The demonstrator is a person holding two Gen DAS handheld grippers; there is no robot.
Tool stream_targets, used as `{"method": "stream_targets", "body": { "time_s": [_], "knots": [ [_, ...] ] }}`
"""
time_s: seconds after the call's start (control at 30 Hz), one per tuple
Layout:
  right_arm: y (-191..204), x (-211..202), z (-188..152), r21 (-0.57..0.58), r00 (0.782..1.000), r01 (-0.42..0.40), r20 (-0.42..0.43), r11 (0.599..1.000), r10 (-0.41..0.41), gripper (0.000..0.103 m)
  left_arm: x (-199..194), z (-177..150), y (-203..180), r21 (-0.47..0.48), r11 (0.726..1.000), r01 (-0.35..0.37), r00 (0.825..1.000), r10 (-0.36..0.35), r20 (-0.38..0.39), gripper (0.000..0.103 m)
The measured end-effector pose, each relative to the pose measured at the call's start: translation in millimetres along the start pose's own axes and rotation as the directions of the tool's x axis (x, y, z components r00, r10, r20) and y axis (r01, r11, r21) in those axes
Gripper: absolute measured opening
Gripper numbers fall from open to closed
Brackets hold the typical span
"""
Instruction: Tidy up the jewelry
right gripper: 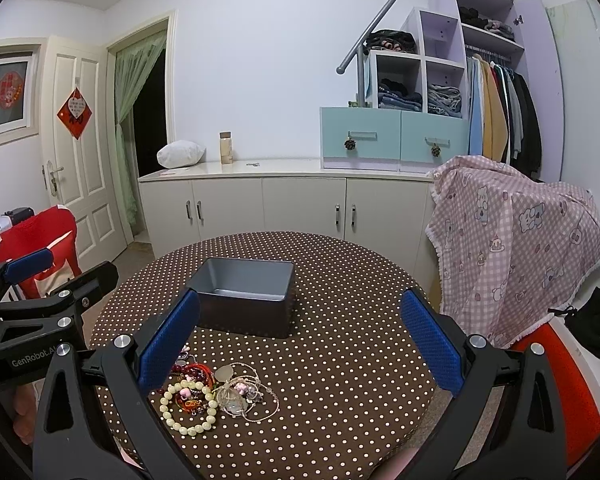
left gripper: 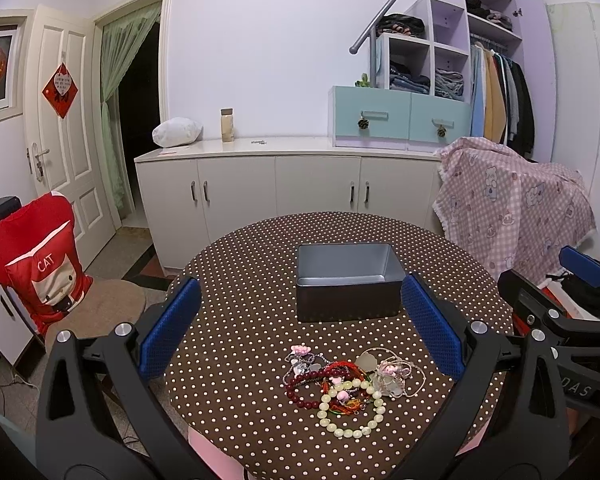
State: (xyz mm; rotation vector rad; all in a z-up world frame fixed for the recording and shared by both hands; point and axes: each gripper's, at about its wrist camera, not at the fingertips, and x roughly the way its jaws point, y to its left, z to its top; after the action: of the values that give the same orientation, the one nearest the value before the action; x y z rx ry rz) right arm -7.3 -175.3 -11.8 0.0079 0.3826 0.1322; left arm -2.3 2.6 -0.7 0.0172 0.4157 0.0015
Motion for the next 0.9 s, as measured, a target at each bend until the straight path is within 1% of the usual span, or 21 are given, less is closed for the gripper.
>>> {"method": "stream_targets", "body": {
  "time_s": [0.27, 0.43, 0.53, 0.63, 0.7, 0.9],
  "knots": [
    [3, 16, -8, 0.007, 0.998, -0.018, -0.055, 1.000, 0.018, 0.096, 15, -10, 5, -0.006, 1.000, -0.004, 0.999, 0.004, -0.053, 0.098],
    [7, 28, -18, 0.001, 0.995, -0.023, -0.102, 1.000, 0.022, 0.096, 27, -20, 10, -0.010, 1.000, 0.001, 0.994, -0.002, -0.111, 0.098],
    [8, 39, -25, 0.000, 0.989, -0.025, -0.145, 1.000, 0.024, 0.096, 36, -28, 13, -0.010, 1.000, -0.002, 0.989, 0.001, -0.151, 0.098],
    [9, 52, -35, -0.002, 0.980, -0.020, -0.198, 1.000, 0.020, 0.096, 45, -37, 16, -0.006, 1.000, -0.002, 0.981, 0.000, -0.195, 0.098],
    [9, 59, -43, -0.003, 0.973, -0.017, -0.228, 1.000, 0.016, 0.096, 52, -43, 20, -0.010, 1.000, 0.010, 0.973, -0.012, -0.230, 0.098],
    [7, 73, -61, 0.004, 0.952, -0.008, -0.307, 1.000, 0.009, 0.096, 69, -67, 23, 0.000, 1.000, 0.027, 0.943, -0.025, -0.332, 0.098]
  ]
}}
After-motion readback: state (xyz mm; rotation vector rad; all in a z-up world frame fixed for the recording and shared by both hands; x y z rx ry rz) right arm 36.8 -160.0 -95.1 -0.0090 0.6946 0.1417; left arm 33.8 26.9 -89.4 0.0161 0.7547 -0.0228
